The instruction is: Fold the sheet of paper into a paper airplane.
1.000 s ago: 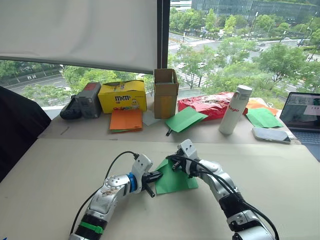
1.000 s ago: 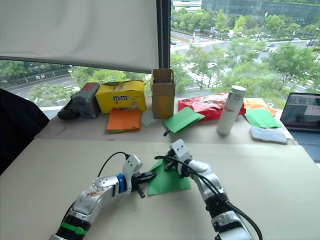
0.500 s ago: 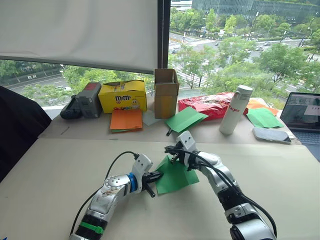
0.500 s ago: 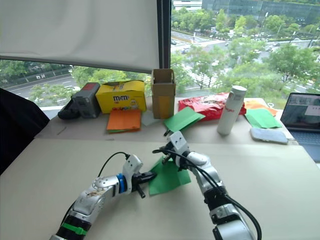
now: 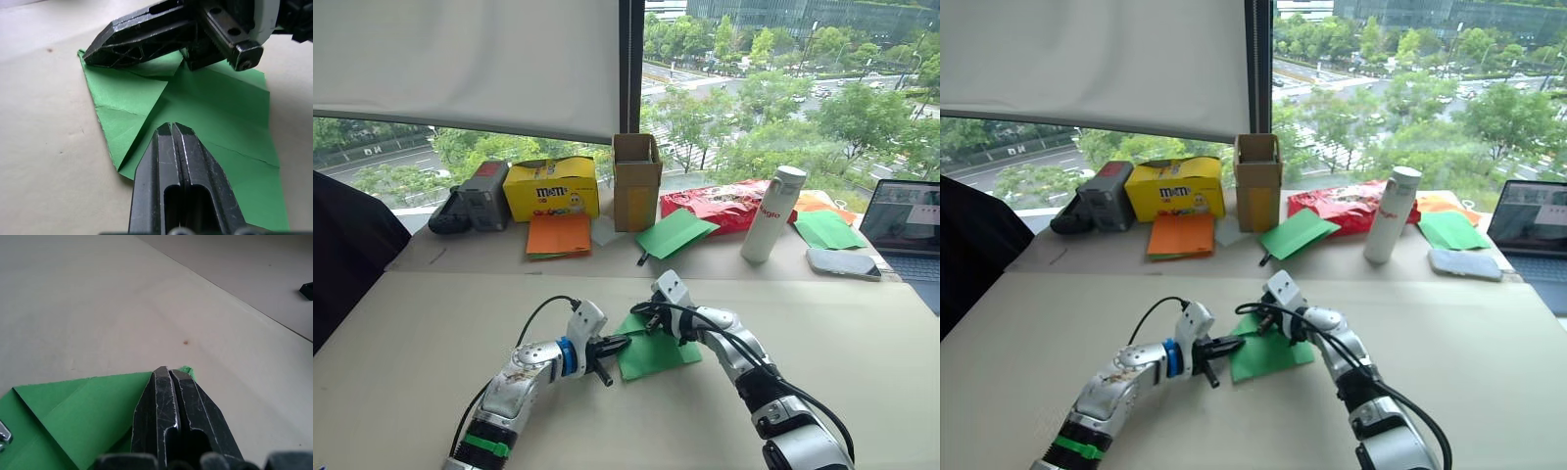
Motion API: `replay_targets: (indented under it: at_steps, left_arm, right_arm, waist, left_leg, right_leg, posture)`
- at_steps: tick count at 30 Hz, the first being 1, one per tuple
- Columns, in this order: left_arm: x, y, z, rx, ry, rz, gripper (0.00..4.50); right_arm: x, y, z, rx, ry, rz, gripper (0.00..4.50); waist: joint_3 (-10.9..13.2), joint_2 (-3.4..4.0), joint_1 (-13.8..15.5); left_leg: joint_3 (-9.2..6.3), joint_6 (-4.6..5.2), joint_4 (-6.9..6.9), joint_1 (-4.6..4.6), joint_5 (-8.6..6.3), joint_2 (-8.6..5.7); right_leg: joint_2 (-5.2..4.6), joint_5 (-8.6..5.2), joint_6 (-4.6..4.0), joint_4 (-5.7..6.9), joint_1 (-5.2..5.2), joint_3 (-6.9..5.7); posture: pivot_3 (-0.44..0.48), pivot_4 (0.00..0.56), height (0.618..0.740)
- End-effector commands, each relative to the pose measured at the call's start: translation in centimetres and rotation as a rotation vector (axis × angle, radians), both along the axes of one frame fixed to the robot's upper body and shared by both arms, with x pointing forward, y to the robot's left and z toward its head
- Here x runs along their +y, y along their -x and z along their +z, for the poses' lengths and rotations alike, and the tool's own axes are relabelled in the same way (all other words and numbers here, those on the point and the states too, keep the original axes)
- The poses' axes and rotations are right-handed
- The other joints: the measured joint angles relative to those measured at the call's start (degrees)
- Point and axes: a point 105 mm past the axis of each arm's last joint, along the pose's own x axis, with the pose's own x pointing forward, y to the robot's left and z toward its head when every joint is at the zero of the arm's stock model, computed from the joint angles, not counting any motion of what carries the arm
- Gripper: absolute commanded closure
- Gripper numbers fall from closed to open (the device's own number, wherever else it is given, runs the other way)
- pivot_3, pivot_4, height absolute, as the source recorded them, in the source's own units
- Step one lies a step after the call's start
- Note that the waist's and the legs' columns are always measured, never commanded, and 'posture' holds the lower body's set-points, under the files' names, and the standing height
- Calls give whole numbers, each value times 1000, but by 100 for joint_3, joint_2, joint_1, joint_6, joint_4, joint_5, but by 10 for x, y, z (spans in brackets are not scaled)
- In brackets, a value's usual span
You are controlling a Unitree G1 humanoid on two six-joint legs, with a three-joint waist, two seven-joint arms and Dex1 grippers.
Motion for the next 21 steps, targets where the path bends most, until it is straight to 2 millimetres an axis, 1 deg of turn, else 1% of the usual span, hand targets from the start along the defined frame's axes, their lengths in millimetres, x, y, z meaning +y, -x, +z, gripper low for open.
replay_targets:
  at_steps: [1,3,6,9,11,13,16,21]
  left_arm:
    - [2,-19,30,-112,59,58,4454]
    - [1,-25,25,-104,28,82,4454]
    - [-6,-27,17,-69,29,98,4454]
    - [-15,-21,-4,-50,-65,58,4454]
    - [-18,-20,-16,-21,-98,63,4454]
    - [-17,-20,-24,-9,-127,65,4454]
    - [-15,-18,-31,-7,-174,54,4454]
    - [-14,-17,-34,3,-177,54,4454]
  right_arm:
    - [-7,0,-10,36,23,-32,4500]
    - [-6,1,-10,37,20,-32,4500]
    - [-6,0,-10,37,14,-37,4500]
    - [-7,-1,-8,33,7,-44,4500]
    - [-7,-2,-5,26,-1,-50,4500]
    - [-6,-4,-3,20,-5,-49,4500]
    - [-3,-5,3,0,-12,-28,4500]
    - [7,-6,7,-21,-2,9,4500]
  waist:
    - [0,0,1]
    - [0,0,3]
    - [0,1,-4]
    - [0,1,-4]
    - [0,1,-4]
    - [0,0,-2]
    - [0,0,-3]
    - [0,1,-6]
  left_leg:
    - [0,0,0,0,0,0]
    - [0,0,0,1,0,-2]
    - [0,0,-4,1,0,-3]
    - [0,0,-8,0,0,-3]
    - [0,0,-8,2,0,-4]
    - [0,0,-7,1,0,-4]
    - [0,0,-8,2,0,-5]
    - [1,0,-7,4,0,-5]
  right_leg:
    - [-1,0,0,-1,1,0]
    - [-2,0,0,-3,4,-1]
    - [0,0,0,-1,5,-1]
    - [1,0,0,2,4,-2]
    - [1,0,0,-1,4,-1]
    - [1,0,0,-2,4,-2]
    - [0,0,0,-4,5,-1]
    - [1,0,0,-5,10,-2]
  posture:
    - [0,150,740]
    - [0,150,740]
    - [0,150,740]
    - [0,150,740]
    - [0,150,740]
    - [0,150,740]
    - [0,150,740]
    - [0,150,740]
